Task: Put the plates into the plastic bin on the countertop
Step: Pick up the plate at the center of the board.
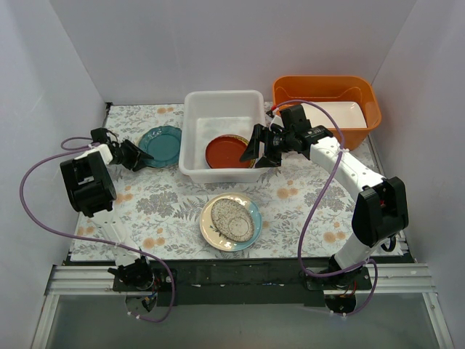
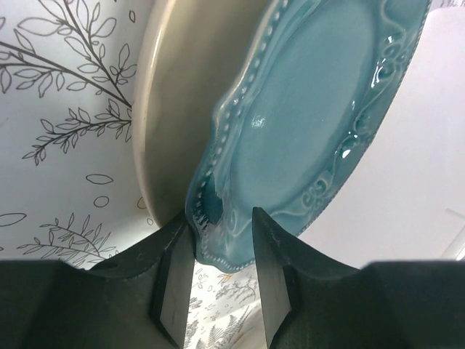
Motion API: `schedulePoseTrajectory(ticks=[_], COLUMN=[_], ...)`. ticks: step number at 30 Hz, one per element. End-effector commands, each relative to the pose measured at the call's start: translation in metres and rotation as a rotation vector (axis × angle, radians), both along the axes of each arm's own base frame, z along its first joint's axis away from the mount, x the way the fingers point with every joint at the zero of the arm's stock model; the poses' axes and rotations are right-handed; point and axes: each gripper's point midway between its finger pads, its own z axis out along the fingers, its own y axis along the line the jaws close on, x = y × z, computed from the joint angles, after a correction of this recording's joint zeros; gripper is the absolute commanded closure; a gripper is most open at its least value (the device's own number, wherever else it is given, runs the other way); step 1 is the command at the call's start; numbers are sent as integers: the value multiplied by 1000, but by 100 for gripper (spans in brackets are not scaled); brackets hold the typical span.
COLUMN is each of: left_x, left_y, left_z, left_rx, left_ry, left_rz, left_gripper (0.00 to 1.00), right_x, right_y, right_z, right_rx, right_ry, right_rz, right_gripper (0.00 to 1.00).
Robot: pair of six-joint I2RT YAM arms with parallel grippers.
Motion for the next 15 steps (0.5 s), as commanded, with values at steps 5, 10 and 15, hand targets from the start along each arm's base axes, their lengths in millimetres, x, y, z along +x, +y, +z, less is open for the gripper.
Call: schedulePoseTrajectory(ticks=[5,10,15], left_x=[8,4,1], left_y=[-1,-4,-4], left_z=[0,-10,-12], left_rx=[-3,-17,-14], left_ry=[-39,-17,-16], left_rz=[0,1,3], left_gripper=[69,89,100], right_x=[4,4,3], right_y=[4,4,4], right_z=[8,8,7], right_rx=[13,13,11], right_ry=[-31,-32,-28], right_rz=[13,13,13], right_gripper=[18,18,18])
